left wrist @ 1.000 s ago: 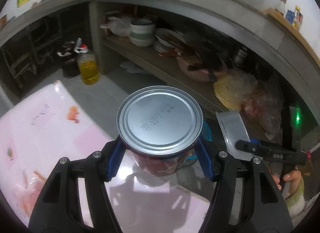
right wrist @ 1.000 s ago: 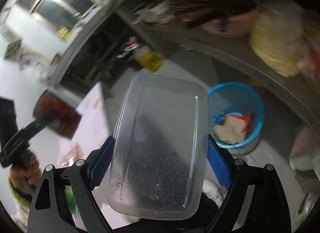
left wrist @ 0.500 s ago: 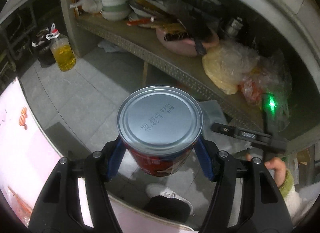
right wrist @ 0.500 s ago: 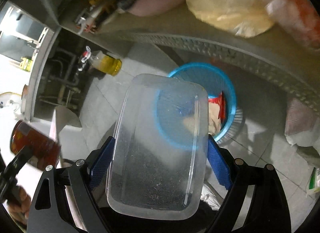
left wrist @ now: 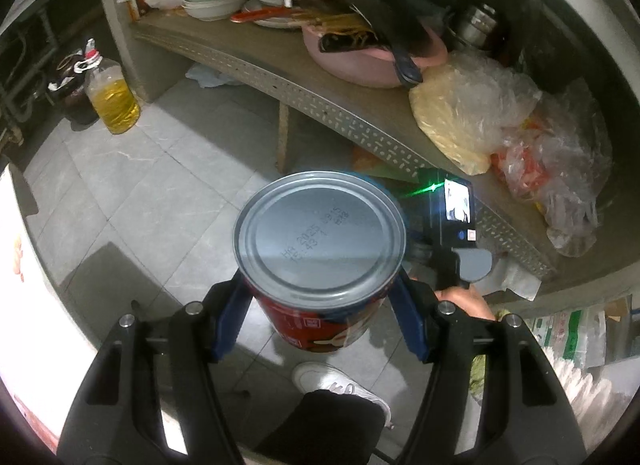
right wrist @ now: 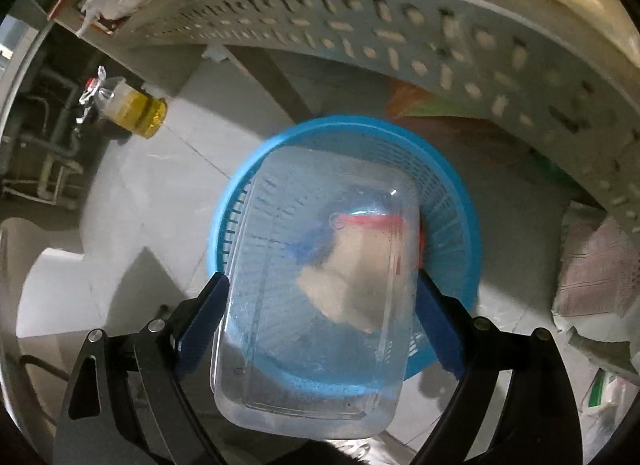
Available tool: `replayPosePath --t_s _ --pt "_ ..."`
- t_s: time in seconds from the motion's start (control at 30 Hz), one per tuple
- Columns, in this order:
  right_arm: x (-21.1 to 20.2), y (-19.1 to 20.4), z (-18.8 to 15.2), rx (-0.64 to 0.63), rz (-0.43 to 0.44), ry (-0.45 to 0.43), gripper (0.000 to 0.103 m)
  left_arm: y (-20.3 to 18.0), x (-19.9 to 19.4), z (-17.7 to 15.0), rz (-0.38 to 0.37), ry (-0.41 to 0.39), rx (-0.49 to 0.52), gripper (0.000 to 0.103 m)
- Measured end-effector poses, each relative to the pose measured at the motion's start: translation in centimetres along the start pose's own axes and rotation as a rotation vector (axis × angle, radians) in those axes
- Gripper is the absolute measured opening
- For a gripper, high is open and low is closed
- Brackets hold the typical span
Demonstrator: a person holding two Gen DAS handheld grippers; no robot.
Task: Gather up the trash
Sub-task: 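Open both grippers over the wastebasket to drop the can and container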
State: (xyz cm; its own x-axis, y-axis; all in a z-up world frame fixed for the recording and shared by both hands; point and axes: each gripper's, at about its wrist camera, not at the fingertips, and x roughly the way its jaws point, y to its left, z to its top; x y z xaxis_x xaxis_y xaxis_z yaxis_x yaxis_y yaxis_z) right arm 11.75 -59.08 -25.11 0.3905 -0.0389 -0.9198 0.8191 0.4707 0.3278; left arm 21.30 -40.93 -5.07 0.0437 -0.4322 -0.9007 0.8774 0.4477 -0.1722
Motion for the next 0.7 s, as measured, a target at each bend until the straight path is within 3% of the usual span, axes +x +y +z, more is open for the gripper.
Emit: replayPosePath --t_s 0.47,0.7 --pt "2.0 0.0 1.7 -0.063 -0.044 -0.078 0.094 -0.8 6.4 1.9 -0.027 0.099 -0.010 0.062" --pt "0.4 -1.9 1.0 -0.012 -0.019 -0.112 0.094 -0.5 8.9 2.2 -0.036 0.140 -0.039 0.062"
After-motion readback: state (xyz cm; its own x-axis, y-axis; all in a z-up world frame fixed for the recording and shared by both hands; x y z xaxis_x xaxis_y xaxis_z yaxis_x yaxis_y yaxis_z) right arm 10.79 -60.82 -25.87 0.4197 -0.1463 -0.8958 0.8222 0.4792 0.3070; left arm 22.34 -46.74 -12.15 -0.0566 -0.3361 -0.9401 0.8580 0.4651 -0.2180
